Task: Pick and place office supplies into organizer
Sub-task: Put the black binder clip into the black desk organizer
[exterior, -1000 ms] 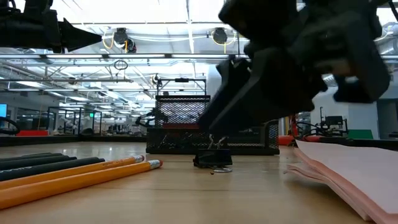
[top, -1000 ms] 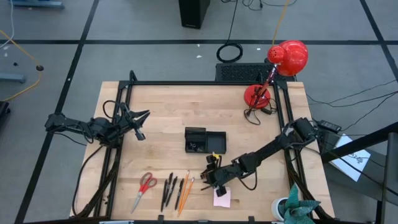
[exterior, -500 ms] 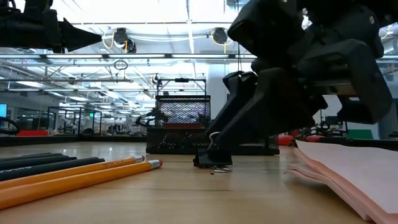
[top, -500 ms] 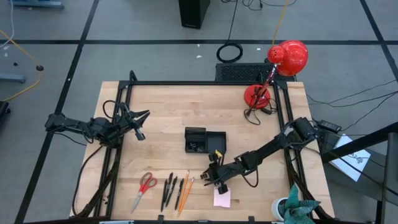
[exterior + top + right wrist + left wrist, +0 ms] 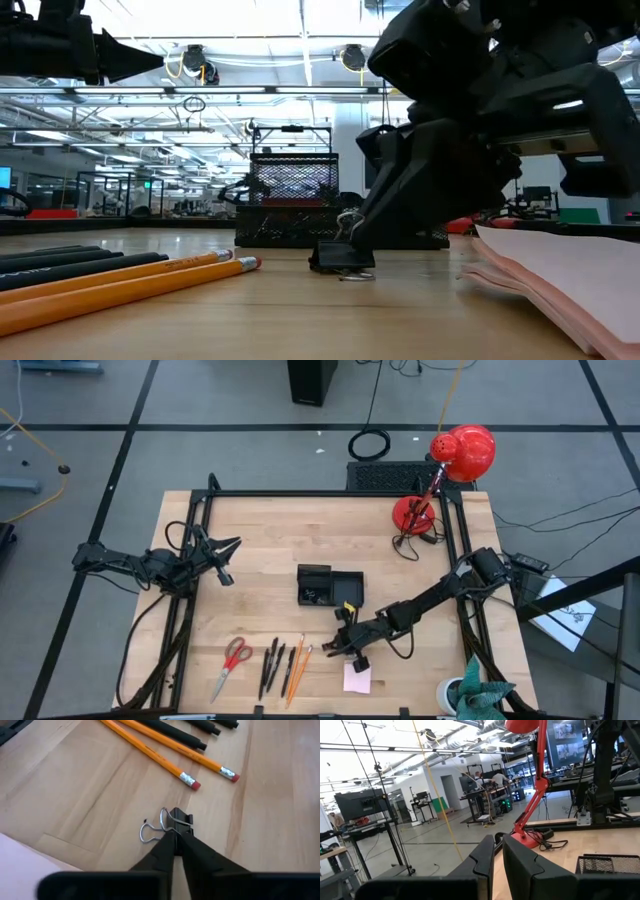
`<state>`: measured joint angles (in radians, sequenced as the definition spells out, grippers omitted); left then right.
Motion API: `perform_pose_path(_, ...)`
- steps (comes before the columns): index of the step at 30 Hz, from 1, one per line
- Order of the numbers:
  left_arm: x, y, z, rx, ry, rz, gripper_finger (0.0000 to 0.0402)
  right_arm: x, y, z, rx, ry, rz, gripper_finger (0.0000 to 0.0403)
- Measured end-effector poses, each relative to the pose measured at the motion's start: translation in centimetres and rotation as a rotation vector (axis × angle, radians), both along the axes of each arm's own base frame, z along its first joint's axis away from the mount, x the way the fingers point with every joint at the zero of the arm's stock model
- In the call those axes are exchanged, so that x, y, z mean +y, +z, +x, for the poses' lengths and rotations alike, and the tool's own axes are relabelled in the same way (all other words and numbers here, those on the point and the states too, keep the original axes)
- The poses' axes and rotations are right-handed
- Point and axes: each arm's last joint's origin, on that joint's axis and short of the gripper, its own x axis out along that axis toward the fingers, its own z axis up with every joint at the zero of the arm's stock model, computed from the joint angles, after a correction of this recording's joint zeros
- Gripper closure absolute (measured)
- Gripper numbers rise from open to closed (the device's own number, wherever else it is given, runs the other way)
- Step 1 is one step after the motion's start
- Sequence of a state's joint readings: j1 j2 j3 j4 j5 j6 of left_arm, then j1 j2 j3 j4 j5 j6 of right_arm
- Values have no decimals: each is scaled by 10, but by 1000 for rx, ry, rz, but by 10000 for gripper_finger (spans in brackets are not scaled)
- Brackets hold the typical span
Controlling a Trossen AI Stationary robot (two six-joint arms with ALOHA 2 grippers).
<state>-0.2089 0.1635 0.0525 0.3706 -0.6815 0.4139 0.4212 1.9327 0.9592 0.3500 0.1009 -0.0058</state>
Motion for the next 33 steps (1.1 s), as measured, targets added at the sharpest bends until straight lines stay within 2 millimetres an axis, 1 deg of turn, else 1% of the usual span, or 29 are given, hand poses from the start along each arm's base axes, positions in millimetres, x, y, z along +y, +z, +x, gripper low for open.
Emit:
perform_pose_path(4,0,0,0,-3,-1,-6,355,0,1,1,-16,1,0,393)
perform_pose_path(7,0,0,0,-2,-1,-4,355,1,4,3,-69,-16,-29,399)
perform_pose_path(12,0,0,0,-1,0,-1,355,1,19,5,-155,-29,-60,401)
perform_pose_path(14,0,0,0,0,0,0,355,-1,28,6,-213,-95,-107,402)
perform_pose_path(18,0,0,0,-2,-1,-3,355,-20,47,9,-297,-292,-223,402)
perform_pose_path(22,0,0,0,-4,-2,-6,355,-42,62,15,-340,-376,-222,402)
perform_pose_path(24,0,0,0,-5,-2,-7,355,-49,62,17,-332,-359,-198,402)
perform_pose_path(27,0,0,0,-4,-2,-6,355,-50,57,17,-272,-266,-92,402)
perform_pose_path(30,0,0,0,0,-1,-1,355,-45,52,14,-188,-207,-5,397)
perform_pose_path(33,0,0,0,1,0,0,355,-35,47,8,-131,-180,37,378)
